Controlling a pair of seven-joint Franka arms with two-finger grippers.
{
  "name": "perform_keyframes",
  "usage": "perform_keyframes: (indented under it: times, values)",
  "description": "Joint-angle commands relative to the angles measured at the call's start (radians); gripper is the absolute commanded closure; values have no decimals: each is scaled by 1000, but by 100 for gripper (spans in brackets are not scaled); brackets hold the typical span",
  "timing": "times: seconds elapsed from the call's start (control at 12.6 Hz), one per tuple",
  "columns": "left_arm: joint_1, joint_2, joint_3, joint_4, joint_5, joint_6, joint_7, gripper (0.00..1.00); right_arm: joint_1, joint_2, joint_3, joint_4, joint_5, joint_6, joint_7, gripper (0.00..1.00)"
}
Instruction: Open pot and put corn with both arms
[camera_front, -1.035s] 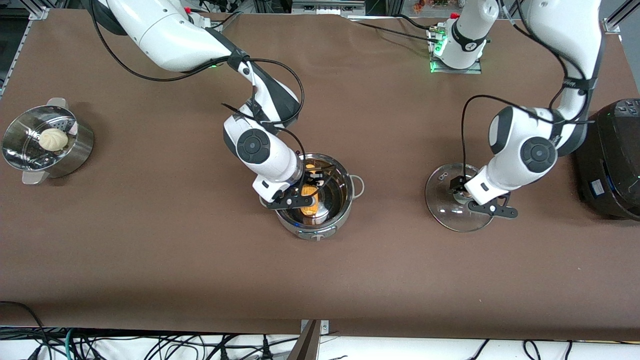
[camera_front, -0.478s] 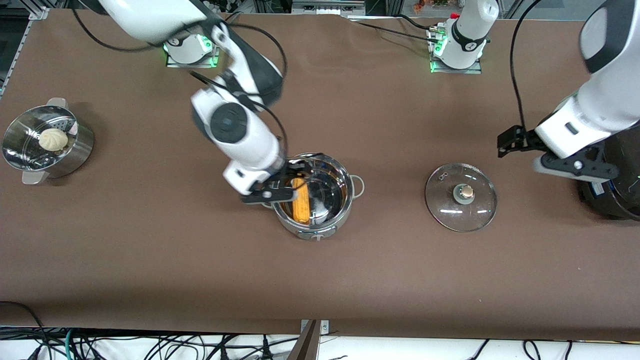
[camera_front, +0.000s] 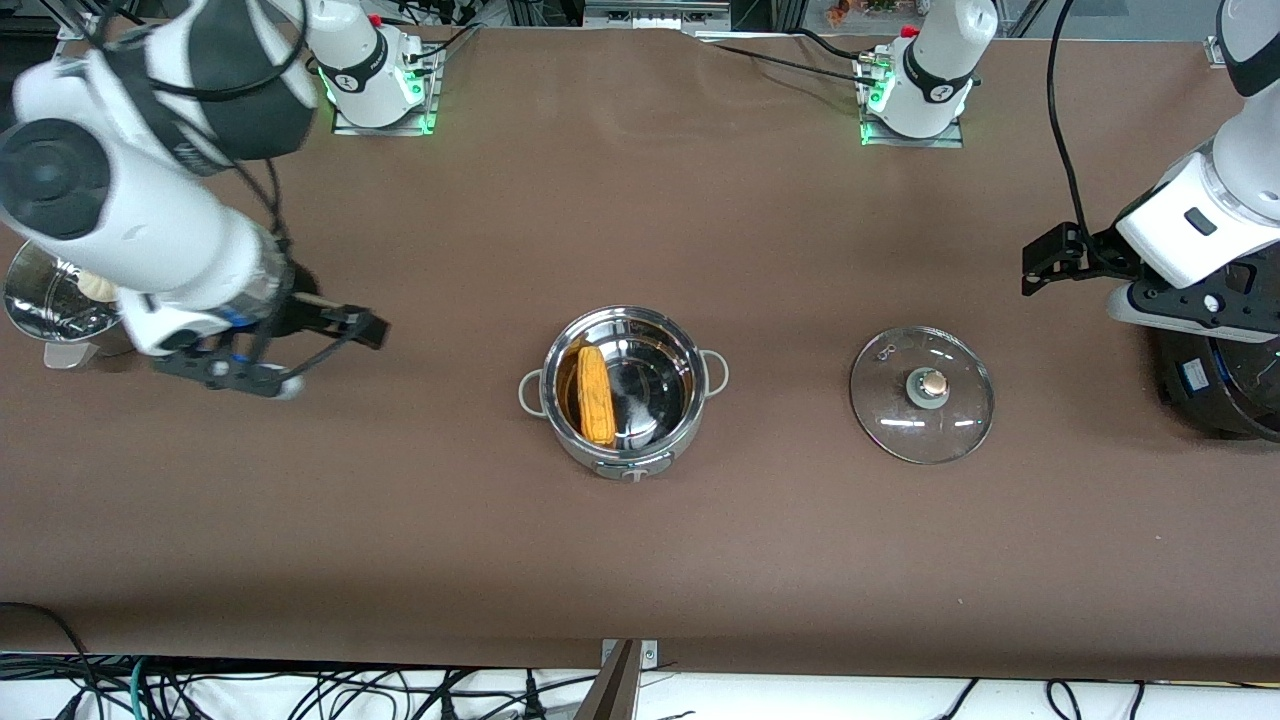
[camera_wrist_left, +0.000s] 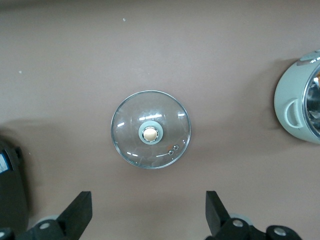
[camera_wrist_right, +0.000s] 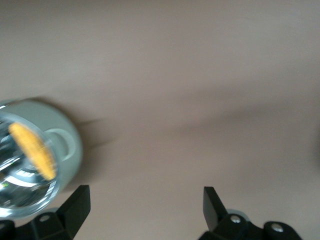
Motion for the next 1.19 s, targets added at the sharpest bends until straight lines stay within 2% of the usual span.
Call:
perform_keyframes:
  times: [0.0,0.08,0.24,0.64,0.8,0.96,1.12]
  values:
    - [0,28,-3,43,-30,-29,-52,0,-23,-69,-129,-37,9,-51,-72,0]
    - [-4,28,-3,43,-26,-29,-54,0,-23,-104,-200,-60,21,-57,-129,0]
    - [5,27,-2,40,-28,-32,-51,0,-41,-150,-248,-144,12,-54,-119,0]
    - [8,21,-2,33,-30,-84,-51,0,-78,-328,-256,-302,40,41,-215,0]
    - [8,19,-2,33,-30,-85,-51,0,-93,-350,-259,-327,50,47,-444,0]
    - [8,19,0,33,-30,-87,-51,0,-107,-341,-260,-327,56,44,-475,0]
    - [8,19,0,31,-30,-87,-48,0,-115,-299,-267,-275,69,33,-482,0]
